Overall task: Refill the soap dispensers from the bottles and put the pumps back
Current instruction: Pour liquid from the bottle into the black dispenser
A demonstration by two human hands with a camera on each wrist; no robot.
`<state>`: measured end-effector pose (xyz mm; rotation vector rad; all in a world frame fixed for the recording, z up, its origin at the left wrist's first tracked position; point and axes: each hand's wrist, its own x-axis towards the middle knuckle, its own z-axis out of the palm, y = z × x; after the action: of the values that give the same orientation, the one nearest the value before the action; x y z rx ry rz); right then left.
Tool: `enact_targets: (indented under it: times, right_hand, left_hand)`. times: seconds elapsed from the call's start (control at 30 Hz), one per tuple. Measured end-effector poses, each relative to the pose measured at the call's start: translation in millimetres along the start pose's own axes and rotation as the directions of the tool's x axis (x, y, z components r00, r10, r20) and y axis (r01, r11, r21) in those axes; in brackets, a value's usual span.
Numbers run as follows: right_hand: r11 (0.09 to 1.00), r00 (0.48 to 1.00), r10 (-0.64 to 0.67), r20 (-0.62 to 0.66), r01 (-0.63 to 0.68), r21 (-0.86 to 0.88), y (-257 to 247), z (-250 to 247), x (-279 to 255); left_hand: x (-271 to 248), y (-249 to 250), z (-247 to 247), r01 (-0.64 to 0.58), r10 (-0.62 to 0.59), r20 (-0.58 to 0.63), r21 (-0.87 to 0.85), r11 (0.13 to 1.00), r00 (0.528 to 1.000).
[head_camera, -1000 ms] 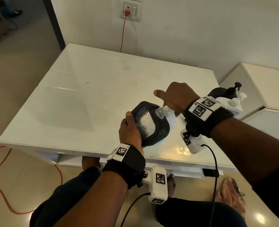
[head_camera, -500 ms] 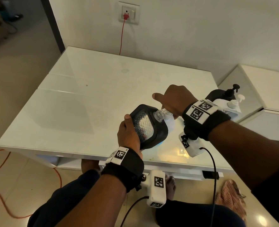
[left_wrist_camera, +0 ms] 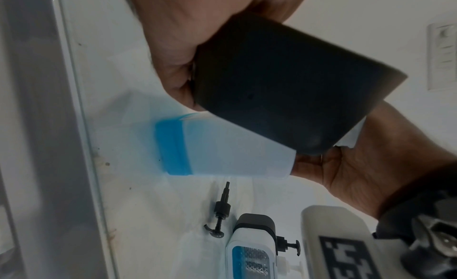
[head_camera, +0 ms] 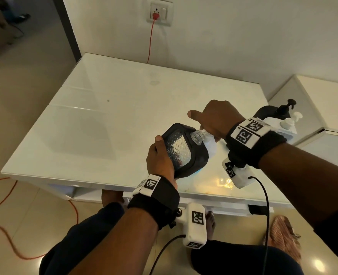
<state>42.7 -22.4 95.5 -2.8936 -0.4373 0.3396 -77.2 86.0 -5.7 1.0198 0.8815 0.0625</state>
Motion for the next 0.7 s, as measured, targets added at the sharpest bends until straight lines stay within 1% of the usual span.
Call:
enact_targets:
  times: [0.07,0.13,0.2,0.3,0.47,0.57,0.7]
  right_hand:
    - [1.0,1.0,-0.002,-0.002,0.002,-0.015,-0.4,0.5,-0.6]
    - [1.0,1.0,0.0,0.009,-0.001,0.025,-1.2,-1.0,-2.8]
    - [0.997,0.999,0.007,0.044,-0.01,0.072,-2.2,-4.1,-4.8]
    - [0.996,0.997,0.012,0.082,-0.02,0.09,-2.1,-6.3,-5.1]
    - [0.998,1.0,0.011,0.007,-0.011,0.058,-0.2,-1.7,-4.0]
    - [0.998,1.0,0.009,-0.006,-0.009,0.054,-1.3,0.0,-5.6]
    - [0.995,0.996,0.029,0.082,-0.037,0.098,-2.4,-5.4,-5.6]
  left_hand:
    - [0.8,-0.8,0.4,-0.008,0.008,-0.004,0.007,1.0,1.0]
    - [2.5,-3.1,-0.2,-0.022,0.022,-0.007,0.018,1.0,1.0]
    - [2.9,-3.6,-0.3,-0.017,0.017,-0.002,0.01,1.0,1.0]
    - [2.7,-4.4,0.5,-0.031,0.031,0.008,0.014,0.999,0.999]
    - [3.9,-4.7,-0.6,-0.012,0.012,0.013,-0.004,1.0,1.0]
    - [4.0,-3.6,-0.4,-0.011,0.011,0.017,-0.004,1.0,1.0]
    - [3.4,-3.7,0.0,-0.007,0.007,0.002,0.016,1.0,1.0]
